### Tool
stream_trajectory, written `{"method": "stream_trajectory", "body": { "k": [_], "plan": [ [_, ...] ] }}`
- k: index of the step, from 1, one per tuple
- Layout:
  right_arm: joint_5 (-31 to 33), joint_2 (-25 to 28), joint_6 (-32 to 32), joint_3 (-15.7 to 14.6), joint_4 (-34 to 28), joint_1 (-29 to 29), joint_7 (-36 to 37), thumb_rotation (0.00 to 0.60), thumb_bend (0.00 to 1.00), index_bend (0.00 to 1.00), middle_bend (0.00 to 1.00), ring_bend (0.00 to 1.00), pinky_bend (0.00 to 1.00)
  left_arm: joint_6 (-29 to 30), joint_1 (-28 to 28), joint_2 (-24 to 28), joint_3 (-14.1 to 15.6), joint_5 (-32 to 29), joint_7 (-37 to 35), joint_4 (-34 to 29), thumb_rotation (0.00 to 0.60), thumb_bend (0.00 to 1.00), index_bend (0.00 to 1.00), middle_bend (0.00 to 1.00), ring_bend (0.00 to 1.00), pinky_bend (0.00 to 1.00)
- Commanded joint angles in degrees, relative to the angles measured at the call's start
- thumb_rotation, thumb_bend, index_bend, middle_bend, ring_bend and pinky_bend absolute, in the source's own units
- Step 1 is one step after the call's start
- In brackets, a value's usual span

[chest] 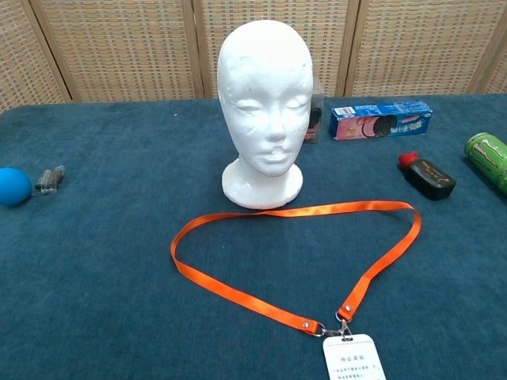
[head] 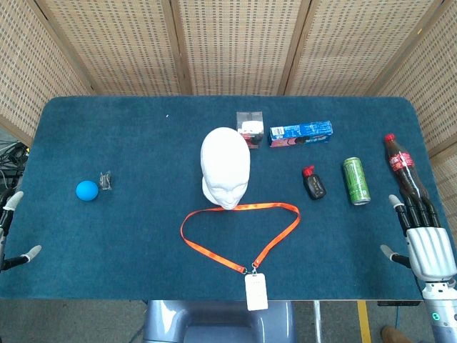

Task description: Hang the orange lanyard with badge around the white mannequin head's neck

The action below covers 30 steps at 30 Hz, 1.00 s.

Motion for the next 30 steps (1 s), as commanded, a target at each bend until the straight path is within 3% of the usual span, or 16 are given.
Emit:
{"method": "stream_trajectory", "body": {
  "k": [1,12,17,22,25,30],
  "plan": [
    [0.05,-0.09,-0.11,-0.05,0.01,0.02,-0.13,0.6,0.0,0.11,0.0,0.0,0.0,-0.08,-0.03,0.0,-0.03,-0.09,-0.07,0.06,0.6,0.0,0.0,0.0,0.0,0.0],
    [0.1,-0.59,-2.31,-0.55,0.05,0.89,-0.69,0.6,0.0,0.13,0.0,0.0,0.0,-0.6,-0.31,-0.17,-0.11,-0.41,0.23,0.18,0.6,0.0,0.0,0.0,0.0,0.0],
    [0.08,-0.32,-9.32,-0.62,0.92,4.91,1.42,0.6,0.01,0.23,0.0,0.0,0.0,-1.96,-1.13,-0.56,-0.61,-1.59,0.95,0.19,0.6,0.0,0.0,0.0,0.0,0.0],
    [1.22,0.63,-19.53,2.15,1.05,12.84,5.19,0.6,0.24,0.37,0.0,0.0,0.0,-3.67,-2.05,-1.47,-0.95,-2.89,1.3,0.94,0.6,0.0,0.0,0.0,0.0,0.0],
    [2.77,0.23,-25.01,3.8,0.82,17.07,5.22,0.6,0.32,0.4,0.0,0.0,0.0,-4.52,-2.44,-1.82,-1.14,-3.81,1.6,1.45,0.6,0.0,0.0,0.0,0.0,0.0],
    [10.78,-4.22,-38.04,7.32,0.83,26.27,1.14,0.6,0.46,0.44,0.0,0.0,0.0,-6.06,-3.07,-2.3,-1.64,-5.96,1.87,2.27,0.6,0.0,0.0,0.0,0.0,0.0]
  ]
}}
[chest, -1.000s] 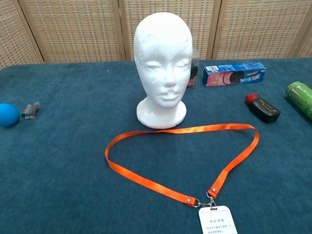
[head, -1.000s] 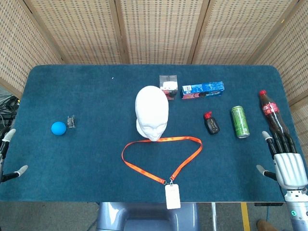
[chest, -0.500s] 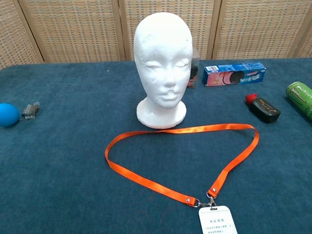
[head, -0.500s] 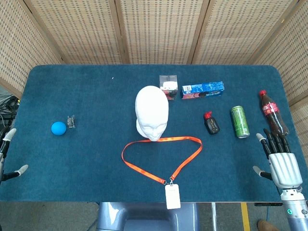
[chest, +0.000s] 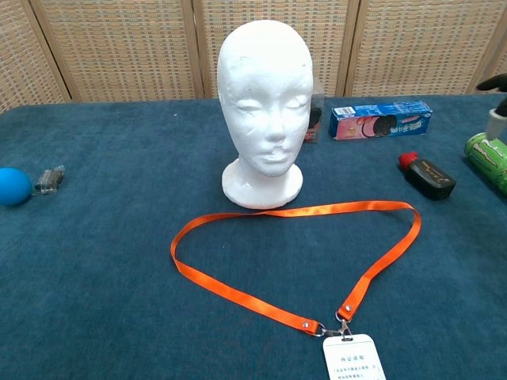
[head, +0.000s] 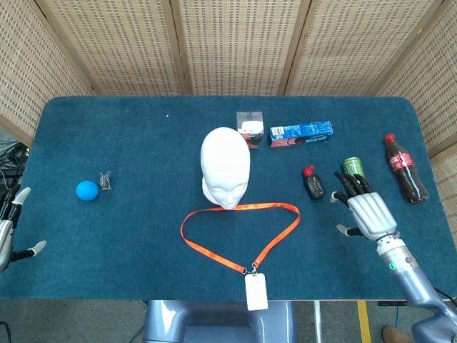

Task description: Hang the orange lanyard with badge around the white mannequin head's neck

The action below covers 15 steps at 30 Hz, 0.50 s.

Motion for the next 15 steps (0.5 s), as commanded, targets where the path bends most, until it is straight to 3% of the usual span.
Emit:
{"method": "stream_trajectory", "body": {
  "k": [1,4,15],
  "plan": [
    [8.81,-4.65,-10.8,3.64,0.58,8.41,-3.81,0.6,0.49,0.44,0.0,0.0,0.0,-0.65,-0.32,-0.17,-0.28,-0.86,-0.03,0.44,0.6,0.0,0.0,0.0,0.0,0.0],
    [12.57,-7.14,-13.27,3.87,1.68,10.47,-6.71,0.6,0.55,0.45,0.0,0.0,0.0,-0.83,-0.41,-0.09,-0.44,-1.27,-0.37,0.61,0.6,0.0,0.0,0.0,0.0,0.0],
    [22.56,-16.93,-14.23,3.12,8.41,15.86,-18.68,0.6,0.57,0.48,0.0,0.0,0.0,-1.18,-0.56,0.4,-0.68,-1.95,-1.68,0.9,0.6,0.0,0.0,0.0,0.0,0.0]
  ]
}}
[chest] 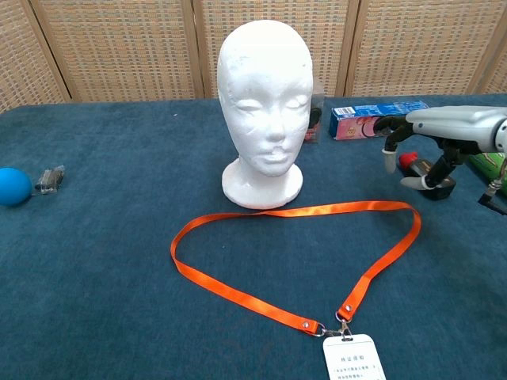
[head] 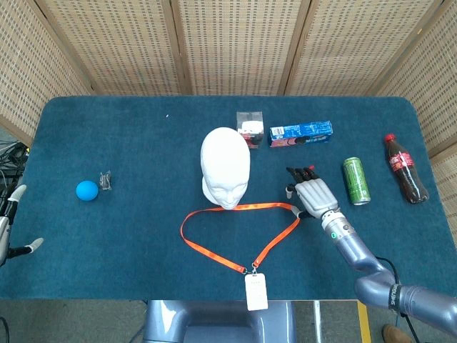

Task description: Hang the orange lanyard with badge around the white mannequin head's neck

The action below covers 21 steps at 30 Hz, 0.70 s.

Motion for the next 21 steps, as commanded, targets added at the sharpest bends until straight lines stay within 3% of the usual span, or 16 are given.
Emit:
{"method": "stream_trajectory", "body": {
  "k": [1,14,21],
  "plan": [
    [2.6,-3.76,0.64,-0.63,3.08,1.95,-4.43,0.6,0.57,0.49,0.0,0.0,0.0,-0.08,0.0,0.08,-0.02,-0.17,-0.22,0.12,0.6,0.0,0.0,0.0,0.0,0.0],
    [8.72,-9.62,1.61,-2.54,7.97,4.77,-12.23,0.6,0.58,0.5,0.0,0.0,0.0,-0.58,-0.3,0.15,-0.08,-0.68,-0.69,0.43,0.6,0.0,0.0,0.0,0.0,0.0],
    [12.97,-11.5,1.23,-1.98,10.2,6.27,-14.39,0.6,0.59,0.5,0.0,0.0,0.0,-0.81,-0.43,0.13,-0.12,-0.97,-0.91,0.65,0.6,0.0,0.0,0.0,0.0,0.0]
  ]
}}
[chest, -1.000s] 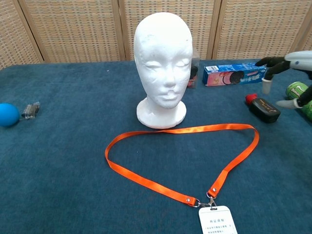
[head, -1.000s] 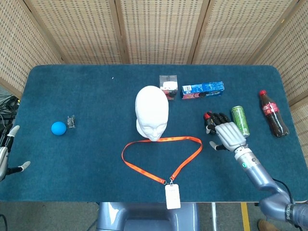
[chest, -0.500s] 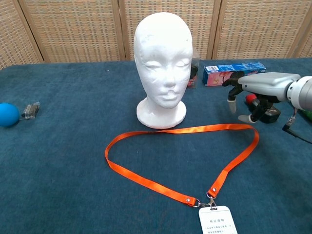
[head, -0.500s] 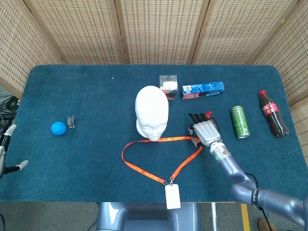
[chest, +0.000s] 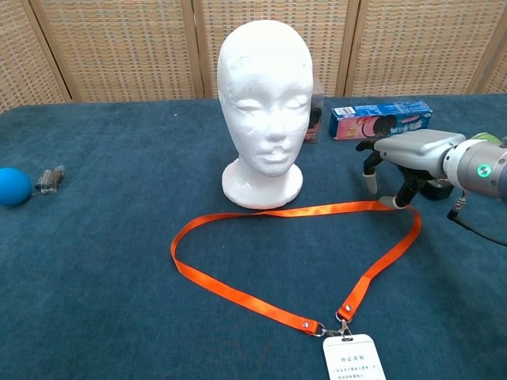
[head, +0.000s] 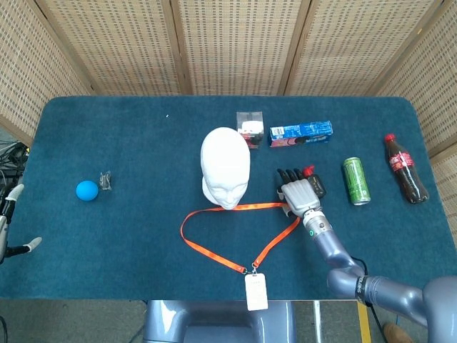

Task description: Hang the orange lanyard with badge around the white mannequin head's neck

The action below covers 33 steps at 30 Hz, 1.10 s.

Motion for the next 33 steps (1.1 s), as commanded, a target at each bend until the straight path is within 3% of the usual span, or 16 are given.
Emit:
{"method": "stream_trajectory", "body": {
  "k": [1,20,29,33],
  "plan": [
    [2.05,-0.82,-0.57,0.2,0.86,0.86,-0.87,0.6,0.59,0.5,0.0,0.0,0.0,-0.1,-0.08,0.0,-0.02,-0.07,-0.01,0.0,0.6,0.0,0.0,0.0,0.0,0.0],
    [4.16,-2.25,-0.08,-2.22,0.42,2.57,-3.63,0.6,0.62,0.53,0.0,0.0,0.0,-0.45,-0.34,-0.06,-0.05,-0.62,-0.2,0.29,0.6,0.0,0.0,0.0,0.0,0.0],
    [3.49,-2.57,0.12,-2.87,1.07,2.46,-2.69,0.6,0.65,0.68,0.0,0.0,0.0,-0.49,-0.4,-0.18,0.05,-0.63,0.02,0.4,0.6,0.0,0.0,0.0,0.0,0.0],
    [1.88,-2.01,0.27,-3.06,0.31,2.08,-0.97,0.6,0.68,0.7,0.0,0.0,0.0,-0.8,-0.6,-0.51,0.15,-0.77,0.64,0.53,0.6,0.0,0.0,0.0,0.0,0.0]
  ]
}}
